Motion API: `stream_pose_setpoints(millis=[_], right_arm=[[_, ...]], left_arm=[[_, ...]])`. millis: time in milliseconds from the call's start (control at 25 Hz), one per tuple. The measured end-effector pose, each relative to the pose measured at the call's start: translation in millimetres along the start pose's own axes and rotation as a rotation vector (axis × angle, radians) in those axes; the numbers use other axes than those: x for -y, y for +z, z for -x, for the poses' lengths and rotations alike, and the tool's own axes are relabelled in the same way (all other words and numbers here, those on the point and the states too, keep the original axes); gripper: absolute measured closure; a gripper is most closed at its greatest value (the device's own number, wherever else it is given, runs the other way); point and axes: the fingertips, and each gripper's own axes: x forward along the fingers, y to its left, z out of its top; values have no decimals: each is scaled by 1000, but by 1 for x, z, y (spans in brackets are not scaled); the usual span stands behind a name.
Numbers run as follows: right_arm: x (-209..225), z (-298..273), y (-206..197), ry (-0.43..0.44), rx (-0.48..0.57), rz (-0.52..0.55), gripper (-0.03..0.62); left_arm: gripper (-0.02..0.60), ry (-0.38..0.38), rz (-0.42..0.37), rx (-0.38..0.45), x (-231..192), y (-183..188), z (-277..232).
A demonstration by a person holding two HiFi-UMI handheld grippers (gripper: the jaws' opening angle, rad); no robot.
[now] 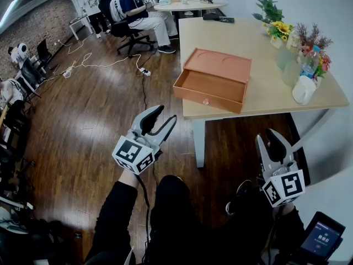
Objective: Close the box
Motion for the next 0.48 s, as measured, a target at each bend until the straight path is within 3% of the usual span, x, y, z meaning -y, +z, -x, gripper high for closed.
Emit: stream_pose_setpoints(millis=[160,320,480], right_arm=[[-5,-39,-12,-1,10,87,487],[3,-54,-24,-27,-22,-16,487],[15,-70,-23,-37,-22,-35,487]], left_arm=[[402,-89,31,-7,-36,-9,-44],[393,-162,96,-11,-52,-12,-55],[365,-191,87,-19,-62,-7,-54]])
